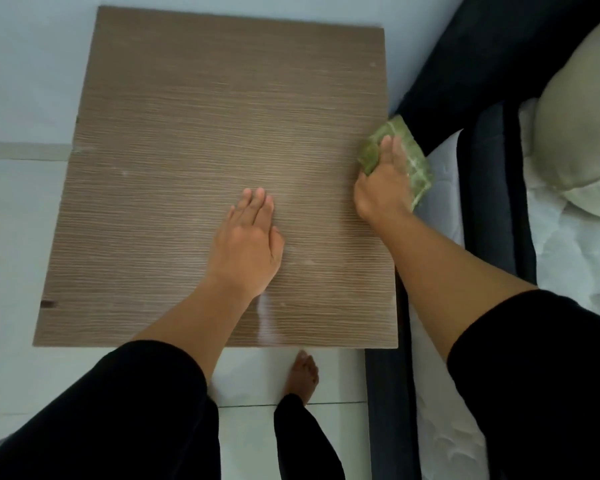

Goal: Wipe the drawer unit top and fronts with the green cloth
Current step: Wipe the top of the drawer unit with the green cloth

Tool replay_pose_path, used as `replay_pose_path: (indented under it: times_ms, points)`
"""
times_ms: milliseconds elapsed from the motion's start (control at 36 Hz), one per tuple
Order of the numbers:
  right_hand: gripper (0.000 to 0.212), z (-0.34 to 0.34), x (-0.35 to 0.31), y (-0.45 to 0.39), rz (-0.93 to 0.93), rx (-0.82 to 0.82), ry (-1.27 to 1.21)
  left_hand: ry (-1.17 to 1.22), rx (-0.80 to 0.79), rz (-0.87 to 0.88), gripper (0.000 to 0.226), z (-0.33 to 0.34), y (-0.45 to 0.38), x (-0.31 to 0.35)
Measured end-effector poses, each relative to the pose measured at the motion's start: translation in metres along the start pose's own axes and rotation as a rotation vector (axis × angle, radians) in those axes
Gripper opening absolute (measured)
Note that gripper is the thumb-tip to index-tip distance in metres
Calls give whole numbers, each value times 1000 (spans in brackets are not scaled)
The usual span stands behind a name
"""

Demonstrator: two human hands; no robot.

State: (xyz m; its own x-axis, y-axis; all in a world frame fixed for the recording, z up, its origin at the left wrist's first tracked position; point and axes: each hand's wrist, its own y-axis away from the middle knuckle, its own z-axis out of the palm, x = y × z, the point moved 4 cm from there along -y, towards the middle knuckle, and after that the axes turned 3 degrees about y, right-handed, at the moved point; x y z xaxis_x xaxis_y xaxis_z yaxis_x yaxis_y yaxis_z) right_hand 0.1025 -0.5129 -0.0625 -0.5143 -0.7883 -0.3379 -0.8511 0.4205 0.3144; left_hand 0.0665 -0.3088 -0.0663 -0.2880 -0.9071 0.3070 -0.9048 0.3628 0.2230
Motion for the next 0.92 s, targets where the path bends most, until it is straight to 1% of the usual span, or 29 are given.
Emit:
replay_pose_path:
  times_ms: [56,111,167,222,278,389,500,611,806,917]
  points:
    - [63,-7,7,10,15,82,-28,7,-2,-12,53,0,0,0]
    - [64,-7,9,21,-37,125,1,26,-2,-23,53,0,1,2]
    - [66,1,9,28,-59,84,44,47,-12,-45,53,-2,1,3]
    - [69,13,12,36,-41,3,129,58,-25,-54,53,-3,2,4]
    - [71,20,14,40,-37,-37,183,77,-45,-56,53,-4,3,3]
    - [67,20,13,41,-39,-62,130,73,-96,-47,56,0,9,-6]
    - [65,23,8,46,-54,-51,235,90,-48,-139,58,-3,28,-34]
    - [65,40,-20,60,-122,-78,294,92,-20,-216,59,-8,52,-71]
    - [67,73,-90,76,-210,-137,319,131,22,-268,59,-23,75,-120]
    - [68,91,-130,82,-248,-142,330,78,76,-328,58,-33,82,-143]
